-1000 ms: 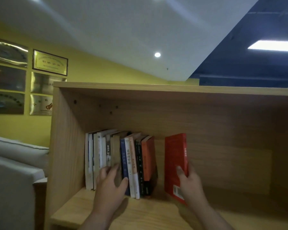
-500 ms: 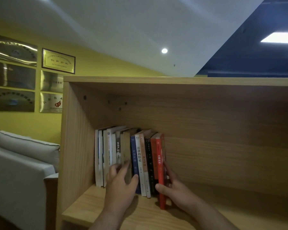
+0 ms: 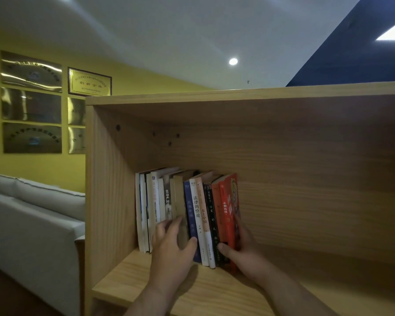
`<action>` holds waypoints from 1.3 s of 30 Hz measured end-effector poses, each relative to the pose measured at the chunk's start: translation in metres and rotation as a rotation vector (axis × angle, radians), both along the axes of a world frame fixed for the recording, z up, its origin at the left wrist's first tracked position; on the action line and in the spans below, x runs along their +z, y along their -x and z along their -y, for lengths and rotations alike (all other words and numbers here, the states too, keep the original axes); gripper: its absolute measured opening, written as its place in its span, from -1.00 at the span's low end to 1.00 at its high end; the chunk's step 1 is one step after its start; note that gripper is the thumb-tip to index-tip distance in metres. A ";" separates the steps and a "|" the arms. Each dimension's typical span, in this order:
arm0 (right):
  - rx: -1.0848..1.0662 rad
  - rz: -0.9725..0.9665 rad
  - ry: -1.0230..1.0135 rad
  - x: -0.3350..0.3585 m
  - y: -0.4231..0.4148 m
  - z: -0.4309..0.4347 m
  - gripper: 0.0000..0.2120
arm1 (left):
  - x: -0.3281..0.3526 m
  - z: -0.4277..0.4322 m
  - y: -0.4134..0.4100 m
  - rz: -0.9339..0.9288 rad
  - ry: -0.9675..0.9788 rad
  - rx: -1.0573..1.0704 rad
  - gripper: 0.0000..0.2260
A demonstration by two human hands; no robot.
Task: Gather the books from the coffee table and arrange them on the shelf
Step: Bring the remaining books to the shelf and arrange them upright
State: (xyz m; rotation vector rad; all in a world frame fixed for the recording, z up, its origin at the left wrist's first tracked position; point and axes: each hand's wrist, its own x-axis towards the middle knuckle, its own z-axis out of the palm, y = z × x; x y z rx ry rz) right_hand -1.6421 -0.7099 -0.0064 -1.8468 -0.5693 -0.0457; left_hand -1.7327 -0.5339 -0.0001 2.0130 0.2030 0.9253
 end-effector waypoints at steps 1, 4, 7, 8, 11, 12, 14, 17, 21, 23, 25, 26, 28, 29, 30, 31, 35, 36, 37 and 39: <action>-0.008 0.034 0.027 -0.005 -0.004 -0.001 -0.07 | 0.001 0.001 0.001 -0.002 0.007 0.002 -0.45; -0.017 0.054 0.036 -0.007 -0.013 -0.002 0.00 | 0.014 -0.003 0.004 0.006 -0.009 0.013 -0.40; -0.039 0.072 0.057 -0.006 -0.012 0.000 -0.03 | 0.049 -0.017 0.000 0.050 -0.119 0.040 -0.34; -0.046 0.070 0.058 -0.005 -0.012 0.000 -0.03 | 0.064 -0.021 -0.003 0.062 -0.161 0.058 -0.32; -0.038 0.069 0.077 -0.006 -0.012 0.001 0.02 | 0.099 -0.027 -0.011 0.025 -0.314 0.120 -0.32; -0.033 0.067 0.077 -0.006 -0.012 0.001 0.03 | 0.106 -0.029 -0.013 -0.020 -0.352 0.122 -0.35; -0.025 0.069 0.075 -0.006 -0.014 0.001 0.01 | 0.114 -0.034 -0.016 -0.103 -0.393 0.095 -0.41; -0.022 0.068 0.071 -0.007 -0.016 0.002 0.03 | 0.114 -0.037 -0.020 -0.083 -0.416 0.093 -0.50; -0.023 0.086 0.063 -0.009 -0.018 0.001 0.02 | 0.106 -0.035 -0.022 0.084 -0.483 0.168 -0.63; -0.033 0.095 0.069 -0.010 -0.020 0.001 0.02 | 0.102 -0.034 -0.022 0.149 -0.628 0.244 -0.69; -0.038 0.101 0.076 -0.009 -0.020 0.001 0.03 | 0.100 -0.031 -0.024 0.190 -0.696 0.266 -0.74; -0.038 0.103 0.075 -0.009 -0.020 0.002 0.02 | 0.099 -0.028 -0.024 0.203 -0.659 0.243 -0.75; -0.036 0.106 0.066 -0.010 -0.020 0.002 0.01 | 0.100 -0.023 -0.023 0.219 -0.513 0.171 -0.73; -0.033 0.105 0.062 -0.010 -0.020 0.003 0.01 | 0.101 -0.020 -0.022 0.223 -0.448 0.150 -0.72; -0.031 0.103 0.064 -0.010 -0.021 0.003 0.01 | 0.102 -0.018 -0.020 0.218 -0.399 0.140 -0.71; -0.028 0.103 0.064 -0.011 -0.021 0.003 0.01 | 0.104 -0.016 -0.017 0.209 -0.359 0.134 -0.70; -0.015 0.104 0.061 -0.009 -0.018 0.004 0.03 | 0.113 -0.012 0.004 0.180 -0.276 0.155 -0.68; -0.011 0.098 0.067 -0.008 -0.017 0.005 0.05 | 0.113 -0.012 0.010 0.165 -0.262 0.173 -0.66; -0.011 0.093 0.070 -0.008 -0.017 0.005 0.05 | 0.113 -0.012 0.016 0.157 -0.242 0.187 -0.65; -0.021 0.093 0.077 -0.007 -0.016 0.004 0.02 | 0.107 -0.012 0.022 0.162 -0.190 0.191 -0.60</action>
